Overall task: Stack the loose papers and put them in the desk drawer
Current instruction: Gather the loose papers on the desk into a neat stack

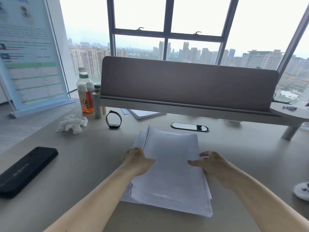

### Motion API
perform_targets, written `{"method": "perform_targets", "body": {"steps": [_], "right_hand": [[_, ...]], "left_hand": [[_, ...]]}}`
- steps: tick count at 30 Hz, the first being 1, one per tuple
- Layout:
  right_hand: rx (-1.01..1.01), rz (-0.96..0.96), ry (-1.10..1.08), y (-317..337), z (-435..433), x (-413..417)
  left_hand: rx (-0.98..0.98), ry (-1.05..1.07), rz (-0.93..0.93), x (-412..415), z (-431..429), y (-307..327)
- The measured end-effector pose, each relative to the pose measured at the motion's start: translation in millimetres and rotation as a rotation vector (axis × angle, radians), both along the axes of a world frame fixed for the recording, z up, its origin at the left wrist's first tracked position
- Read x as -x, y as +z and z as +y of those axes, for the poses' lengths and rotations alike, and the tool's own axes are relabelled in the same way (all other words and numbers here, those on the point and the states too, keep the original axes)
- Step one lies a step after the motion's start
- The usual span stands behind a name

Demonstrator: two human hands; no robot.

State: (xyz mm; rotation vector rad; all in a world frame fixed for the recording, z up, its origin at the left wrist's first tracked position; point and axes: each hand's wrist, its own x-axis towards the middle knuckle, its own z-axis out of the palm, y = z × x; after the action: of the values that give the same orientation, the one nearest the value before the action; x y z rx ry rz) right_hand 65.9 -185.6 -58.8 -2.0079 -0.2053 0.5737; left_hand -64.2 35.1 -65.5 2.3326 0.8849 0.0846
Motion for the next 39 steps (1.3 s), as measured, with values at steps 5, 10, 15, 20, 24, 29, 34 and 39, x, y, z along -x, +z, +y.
{"method": "perform_targets", "body": {"steps": [5,10,15,20,24,29,34,39], "right_hand": [[0.004,0.047,-0.002,4,-3,0],[-0.063,0.101,0.039,4,-6,6],[-0.117,0.092,0.041,-7,4,10],[-0.141,0.146,0.043,-5,16,11],[-0.095,0.167,0.001,-3,21,9],[-0.014,0.131,0.022,-17,29,11],[0.054,-0.004,0.019,-24,33,23],[-0.04,-0.165,-0.049,9,34,32]], "left_hand": [[0.436,0.043,-0.165,-5,5,11],[0.529,0.008,-0.176,-4,-6,8],[0.322,0.06,-0.247,8,17,6],[0.092,0.059,-0.038,18,35,4],[0.424,0.122,-0.192,15,32,16],[0.66,0.131,-0.198,10,29,17],[0.585,0.077,-0.205,10,18,9],[0.402,-0.039,-0.505,11,-1,26]]}}
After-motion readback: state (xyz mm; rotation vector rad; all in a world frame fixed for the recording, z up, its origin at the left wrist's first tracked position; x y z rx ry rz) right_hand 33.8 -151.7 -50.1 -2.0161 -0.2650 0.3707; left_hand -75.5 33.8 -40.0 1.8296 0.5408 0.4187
